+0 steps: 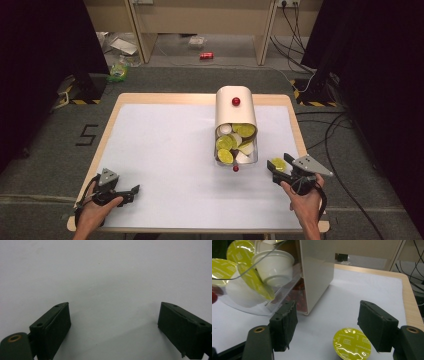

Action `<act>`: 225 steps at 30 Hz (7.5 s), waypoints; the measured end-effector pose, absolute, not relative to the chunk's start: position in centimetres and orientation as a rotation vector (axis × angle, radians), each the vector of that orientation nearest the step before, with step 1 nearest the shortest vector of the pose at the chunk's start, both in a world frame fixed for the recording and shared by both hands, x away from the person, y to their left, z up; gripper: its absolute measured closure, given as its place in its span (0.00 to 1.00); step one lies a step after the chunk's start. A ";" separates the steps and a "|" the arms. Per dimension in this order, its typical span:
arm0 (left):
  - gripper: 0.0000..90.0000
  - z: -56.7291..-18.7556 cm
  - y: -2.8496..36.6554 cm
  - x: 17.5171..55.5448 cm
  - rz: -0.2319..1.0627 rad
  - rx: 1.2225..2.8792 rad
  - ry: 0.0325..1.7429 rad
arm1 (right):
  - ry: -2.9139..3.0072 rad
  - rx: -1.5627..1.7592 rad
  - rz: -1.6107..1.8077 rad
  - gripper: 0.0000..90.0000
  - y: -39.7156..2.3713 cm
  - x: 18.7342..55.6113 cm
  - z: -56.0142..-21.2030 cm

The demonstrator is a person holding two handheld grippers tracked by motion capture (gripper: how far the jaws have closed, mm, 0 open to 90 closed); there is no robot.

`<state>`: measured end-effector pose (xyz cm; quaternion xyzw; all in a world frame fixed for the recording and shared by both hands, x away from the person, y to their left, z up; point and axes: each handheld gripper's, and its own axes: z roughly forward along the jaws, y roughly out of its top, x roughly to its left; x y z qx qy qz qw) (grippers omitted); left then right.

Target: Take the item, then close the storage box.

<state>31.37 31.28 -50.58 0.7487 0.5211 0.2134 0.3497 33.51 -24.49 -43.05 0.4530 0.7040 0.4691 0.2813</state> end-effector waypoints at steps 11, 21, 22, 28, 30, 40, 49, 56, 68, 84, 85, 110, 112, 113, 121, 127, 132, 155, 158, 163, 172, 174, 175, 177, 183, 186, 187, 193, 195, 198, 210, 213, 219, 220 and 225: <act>0.12 -50.6 31.3 31.4 0.553 1.940 1.350 | 1.887 1.185 1.278 0.34 -24.0 32.7 -42.6; 0.12 -50.6 31.3 31.4 0.553 1.940 1.351 | 1.878 1.165 1.299 0.31 -23.9 31.8 -42.3; 0.12 -50.6 31.3 31.4 0.553 1.940 1.350 | 1.877 1.160 1.306 0.30 -23.9 31.8 -42.3; 0.12 -50.6 31.3 31.4 0.553 1.940 1.350 | 1.887 1.143 1.312 0.30 -23.6 31.5 -42.2; 0.12 -50.6 31.3 31.4 0.554 1.939 1.351 | 1.890 1.132 1.317 0.30 -23.5 31.4 -42.2; 0.12 -50.6 31.3 31.4 0.552 1.940 1.350 | 1.902 1.105 1.332 0.29 -23.0 31.2 -42.0; 0.12 -50.6 31.3 31.4 0.552 1.940 1.350 | 1.934 1.061 1.335 0.27 -22.1 31.1 -42.0; 0.11 -50.6 31.3 31.4 0.550 1.937 1.350 | 1.958 1.046 1.331 0.27 -21.3 31.3 -42.1; 0.11 -50.6 31.3 31.4 0.550 1.937 1.350 | 1.968 1.042 1.280 0.28 -20.1 31.9 -42.5; 0.11 -50.6 31.3 31.4 0.551 1.941 1.348 | 1.918 1.072 1.295 0.27 -19.9 32.5 -42.7; 0.11 -50.6 31.3 31.4 0.551 1.941 1.348 | 1.905 1.078 1.307 0.28 -20.0 32.5 -42.7; 0.11 -50.6 31.2 31.4 0.552 1.941 1.349 | 1.890 1.075 1.321 0.21 -19.2 33.8 -42.5; 0.11 -50.6 31.2 31.4 0.552 1.941 1.349 | 1.888 1.074 1.318 0.21 -19.1 33.8 -42.5; 0.11 -50.6 31.2 31.4 0.552 1.941 1.349 | 1.888 1.072 1.320 0.20 -19.1 33.9 -42.4; 0.11 -50.6 31.3 31.4 0.551 1.942 1.349 | 1.881 1.083 1.328 0.19 -19.0 34.5 -42.4; 0.11 -50.6 31.2 31.4 0.553 1.942 1.349 | 1.875 1.085 1.325 0.18 -18.9 34.9 -42.4; 0.11 -50.6 31.2 31.4 0.552 1.941 1.349 | 1.875 1.088 1.329 0.17 -18.9 35.1 -42.5; 0.11 -50.6 31.2 31.4 0.554 1.943 1.349 | 1.862 1.104 1.301 0.17 -18.4 36.8 -42.5; 0.11 -50.6 31.2 31.4 0.554 1.943 1.349 | 1.852 1.115 1.300 0.17 -18.5 37.0 -42.5; 0.11 -50.6 31.2 31.4 0.554 1.943 1.349 | 1.842 1.125 1.294 0.17 -18.6 37.2 -42.4; 0.11 -50.6 31.2 31.4 0.554 1.943 1.349 | 1.831 1.129 1.289 0.18 -18.5 37.9 -42.4; 0.11 -50.6 31.2 31.4 0.553 1.943 1.349 | 1.829 1.131 1.285 0.18 -18.5 38.0 -42.4; 0.11 -50.6 31.2 31.4 0.554 1.943 1.349 | 1.830 1.133 1.282 0.18 -18.5 38.0 -42.4; 0.11 -50.6 31.2 31.4 0.554 1.943 1.349 | 1.824 1.135 1.284 0.18 -18.4 38.1 -42.4; 0.11 -50.6 31.2 31.4 0.555 1.942 1.350 | 1.824 1.132 1.282 0.18 -18.4 38.5 -42.4; 0.11 -50.6 31.2 31.4 0.554 1.943 1.349 | 1.820 1.132 1.278 0.18 -18.3 38.7 -42.4; 0.11 -50.6 31.2 31.4 0.554 1.943 1.349 | 1.820 1.132 1.277 0.18 -18.3 38.7 -42.4; 0.11 -50.6 31.2 31.4 0.554 1.941 1.349 | 1.812 1.138 1.278 0.18 -18.2 39.0 -42.4; 0.11 -50.6 31.2 31.4 0.554 1.943 1.349 | 1.812 1.136 1.278 0.18 -18.2 39.1 -42.4; 0.11 -50.6 31.2 31.4 0.554 1.943 1.349 | 1.815 1.139 1.279 0.17 -18.3 39.1 -42.4; 0.11 -50.6 31.3 31.4 0.549 1.941 1.348 | 1.812 1.131 1.267 0.22 -18.4 38.7 -42.2; 0.11 -50.6 31.3 31.4 0.549 1.941 1.348 | 1.817 1.133 1.278 0.21 -18.7 38.4 -42.0; 0.11 -50.6 31.3 31.4 0.549 1.941 1.348 | 1.815 1.132 1.277 0.21 -19.4 37.8 -41.7; 0.11 -50.6 31.3 31.4 0.549 1.941 1.348 | 1.814 1.133 1.275 0.21 -19.5 37.7 -41.7; 0.11 -50.6 31.3 31.4 0.546 1.938 1.348 | 1.808 1.134 1.272 0.21 -20.0 37.4 -41.8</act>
